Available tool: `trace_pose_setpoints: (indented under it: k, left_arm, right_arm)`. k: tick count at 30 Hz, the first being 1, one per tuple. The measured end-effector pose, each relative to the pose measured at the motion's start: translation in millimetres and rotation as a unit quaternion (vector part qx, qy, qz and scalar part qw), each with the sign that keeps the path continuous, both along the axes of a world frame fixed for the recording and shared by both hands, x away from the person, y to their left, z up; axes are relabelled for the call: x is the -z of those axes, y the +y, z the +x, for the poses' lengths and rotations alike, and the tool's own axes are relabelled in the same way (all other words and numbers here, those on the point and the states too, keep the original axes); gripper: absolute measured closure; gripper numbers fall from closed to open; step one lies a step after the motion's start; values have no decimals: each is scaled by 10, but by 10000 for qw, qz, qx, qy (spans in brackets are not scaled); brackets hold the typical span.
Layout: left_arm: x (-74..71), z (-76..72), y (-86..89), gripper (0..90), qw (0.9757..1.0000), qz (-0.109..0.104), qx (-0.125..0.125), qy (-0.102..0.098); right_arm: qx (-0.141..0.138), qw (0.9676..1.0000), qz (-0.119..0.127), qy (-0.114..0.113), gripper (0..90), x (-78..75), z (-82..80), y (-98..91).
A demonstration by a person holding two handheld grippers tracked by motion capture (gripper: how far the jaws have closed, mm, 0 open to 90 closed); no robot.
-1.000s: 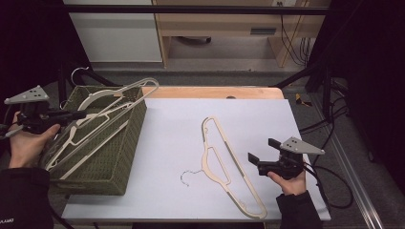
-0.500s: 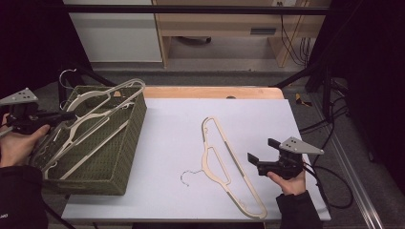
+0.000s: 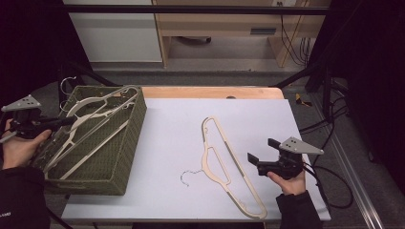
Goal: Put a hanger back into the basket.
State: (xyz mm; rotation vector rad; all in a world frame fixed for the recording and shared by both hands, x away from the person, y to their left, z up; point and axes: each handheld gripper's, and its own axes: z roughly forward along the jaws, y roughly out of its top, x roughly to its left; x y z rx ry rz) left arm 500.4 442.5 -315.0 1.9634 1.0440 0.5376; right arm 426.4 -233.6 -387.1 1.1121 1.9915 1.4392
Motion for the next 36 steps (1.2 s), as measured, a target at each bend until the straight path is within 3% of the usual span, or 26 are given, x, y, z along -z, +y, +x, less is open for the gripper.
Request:
trace_pose_setpoints:
  k: [13,18,19,22,25,27,28,29,30,31,34,35,36]
  left_arm:
    - [440,64,-85,860,9982,-107,-254,528]
    - [517,79,-78,847,9970,-206,-420,614]
    - [536,84,-66,844,9960,-238,-603,612]
    - [540,103,-68,827,9934,-67,-960,621]
    - [556,114,-39,763,9886,116,-1328,693]
    - [571,108,4,721,9860,131,-1487,747]
    - [571,108,4,705,9860,131,-1487,747]
    - [593,95,38,688,9827,132,-1660,810]
    - [593,95,38,666,9827,132,-1660,810]
    - [612,86,69,652,9788,231,-1815,920]
    - [633,57,105,623,9744,182,-1982,1050]
    - [637,45,111,622,9752,44,-1947,1051]
    - [627,31,112,618,9753,48,-1955,1030]
  right_arm:
    - [-7,10000,22,-5,65,-2,-3,3]
    - [-5,10000,29,-13,65,-4,-8,1]
    - [-1,10000,38,-15,65,-6,-9,0]
    - [-6,10000,38,-13,65,-7,-12,0]
    - [-6,10000,31,-12,65,-5,-10,3]
    - [-17,10000,25,-13,65,-2,-7,5]
    - [-17,10000,25,-13,65,-2,-7,5]
    - [-37,10000,-9,6,65,0,-8,4]
    - [-40,10000,-1,0,65,2,-7,7]
    - [-21,10000,22,8,65,3,-6,13]
    - [-46,10000,29,19,65,6,-7,18]
    - [-53,10000,-10,20,65,8,-6,14]
    - [-37,10000,6,28,65,9,-5,20]
